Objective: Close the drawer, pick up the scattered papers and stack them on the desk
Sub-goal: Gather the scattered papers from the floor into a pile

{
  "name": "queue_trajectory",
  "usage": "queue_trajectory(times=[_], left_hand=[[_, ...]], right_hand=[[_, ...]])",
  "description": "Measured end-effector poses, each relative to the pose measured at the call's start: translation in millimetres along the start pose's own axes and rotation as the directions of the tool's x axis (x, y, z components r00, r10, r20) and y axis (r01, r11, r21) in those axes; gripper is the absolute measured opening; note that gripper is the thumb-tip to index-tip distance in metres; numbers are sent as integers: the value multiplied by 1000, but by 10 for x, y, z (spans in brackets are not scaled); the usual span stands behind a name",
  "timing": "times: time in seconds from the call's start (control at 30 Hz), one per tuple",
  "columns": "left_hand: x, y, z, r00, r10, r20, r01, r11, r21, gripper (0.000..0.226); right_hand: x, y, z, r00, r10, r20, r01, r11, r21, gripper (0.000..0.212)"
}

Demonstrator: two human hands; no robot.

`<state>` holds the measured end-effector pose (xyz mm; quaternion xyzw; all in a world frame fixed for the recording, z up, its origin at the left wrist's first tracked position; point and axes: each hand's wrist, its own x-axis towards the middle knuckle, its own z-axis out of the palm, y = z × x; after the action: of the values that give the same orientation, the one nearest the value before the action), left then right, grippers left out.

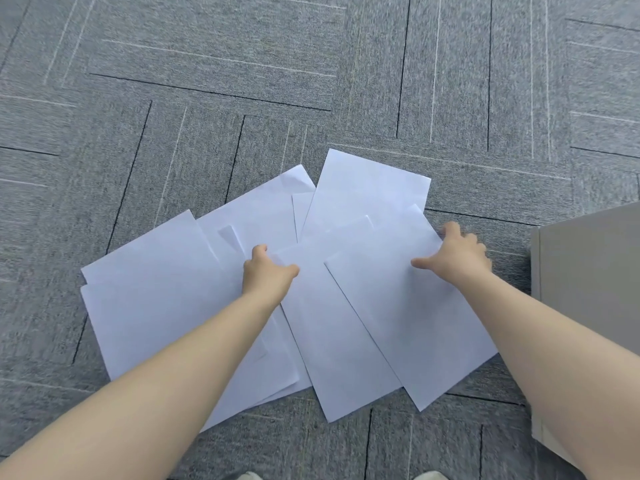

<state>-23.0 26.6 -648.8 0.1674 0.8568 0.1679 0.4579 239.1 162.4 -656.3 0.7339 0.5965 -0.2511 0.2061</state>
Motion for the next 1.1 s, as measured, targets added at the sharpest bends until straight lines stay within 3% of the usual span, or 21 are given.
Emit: queue_trajectory(times=[0.13,0.23,0.3,0.4,0.53,0.87,0.97,1.1], left_hand=[[86,-61,67,999,-45,13,46,996,-75,68],[139,-66,114,1000,-10,28,12,999,-52,53],[170,-59,119,999,40,3,-40,999,-29,45],[210,-75,83,993,84,-85,-84,996,5,38],[235,-127,50,986,108,-126,-104,994,42,41],[219,-187,108,979,177,-105,-173,984,43,44],[245,-148,30,969,166,-183,-177,983,-42,31],[297,-32,-64,945,189,-267,-211,976,-55,31]], right_hand=[[100,68,34,1000,-6,-2,6,1000,-21,78],[122,107,19,995,-64,79,60,997,56,42],[86,93,65,985,-135,108,113,977,183,30],[-34,-20,174,979,-198,57,163,911,378,27],[-160,-199,244,984,-170,-52,177,927,330,15],[-332,-613,482,977,-147,154,67,901,429,16],[-302,-584,437,987,-153,54,98,828,553,22],[-142,-436,210,998,35,-50,15,656,754,15]])
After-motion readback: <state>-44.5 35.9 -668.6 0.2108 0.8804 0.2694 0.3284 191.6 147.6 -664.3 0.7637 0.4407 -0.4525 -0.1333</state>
